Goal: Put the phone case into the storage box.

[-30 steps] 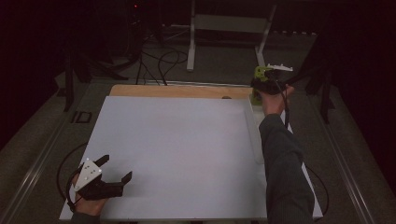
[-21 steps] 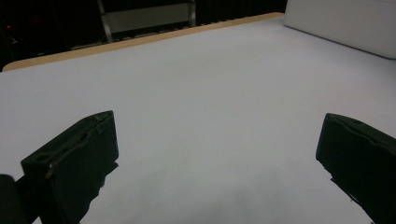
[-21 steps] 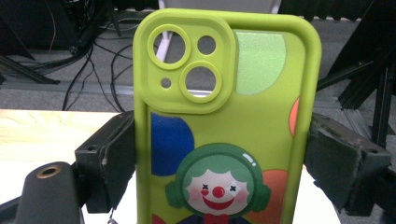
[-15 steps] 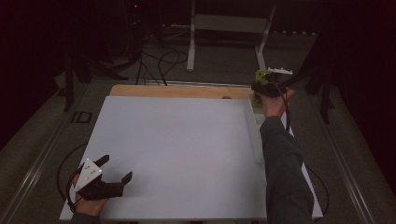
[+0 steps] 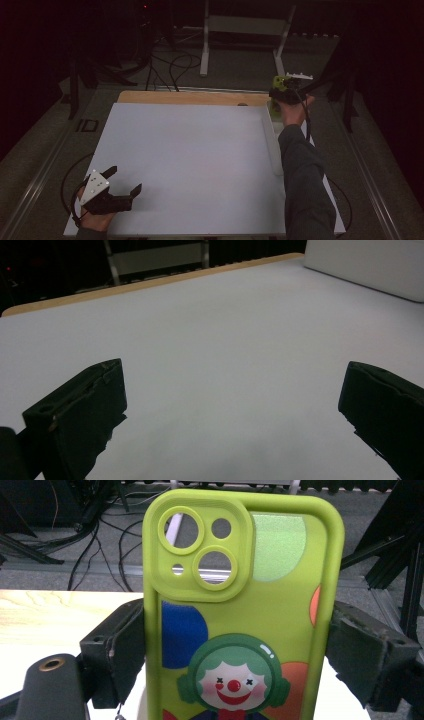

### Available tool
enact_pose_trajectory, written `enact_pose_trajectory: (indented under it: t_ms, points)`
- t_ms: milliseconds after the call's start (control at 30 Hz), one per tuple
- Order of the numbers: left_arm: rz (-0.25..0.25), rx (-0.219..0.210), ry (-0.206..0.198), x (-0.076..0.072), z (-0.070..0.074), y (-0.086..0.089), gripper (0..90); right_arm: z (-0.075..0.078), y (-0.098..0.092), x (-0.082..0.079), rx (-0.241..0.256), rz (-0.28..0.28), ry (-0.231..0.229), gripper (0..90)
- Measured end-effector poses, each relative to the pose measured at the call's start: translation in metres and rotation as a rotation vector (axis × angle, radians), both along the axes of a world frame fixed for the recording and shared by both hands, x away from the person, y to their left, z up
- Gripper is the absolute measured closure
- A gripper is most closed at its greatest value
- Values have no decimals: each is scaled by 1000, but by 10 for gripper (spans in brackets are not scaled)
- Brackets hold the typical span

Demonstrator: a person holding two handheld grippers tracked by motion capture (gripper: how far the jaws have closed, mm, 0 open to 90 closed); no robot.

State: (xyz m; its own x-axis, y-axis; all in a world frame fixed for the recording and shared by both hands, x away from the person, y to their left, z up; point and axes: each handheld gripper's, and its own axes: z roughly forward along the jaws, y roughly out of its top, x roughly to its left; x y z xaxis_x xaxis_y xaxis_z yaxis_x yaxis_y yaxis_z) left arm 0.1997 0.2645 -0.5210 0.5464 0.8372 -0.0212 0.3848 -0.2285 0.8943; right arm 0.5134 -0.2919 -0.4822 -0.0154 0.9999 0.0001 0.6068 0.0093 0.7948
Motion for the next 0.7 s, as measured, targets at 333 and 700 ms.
enact_pose_trajectory:
  t_ms: [333, 700]
  points:
    - [-3, 1, 2, 0, 0, -1, 0, -3, -1, 1, 8, -2, 29, 152]
    - [-4, 2, 2, 0, 0, -1, 0, -5, -1, 2, 5, 2, 47, 151]
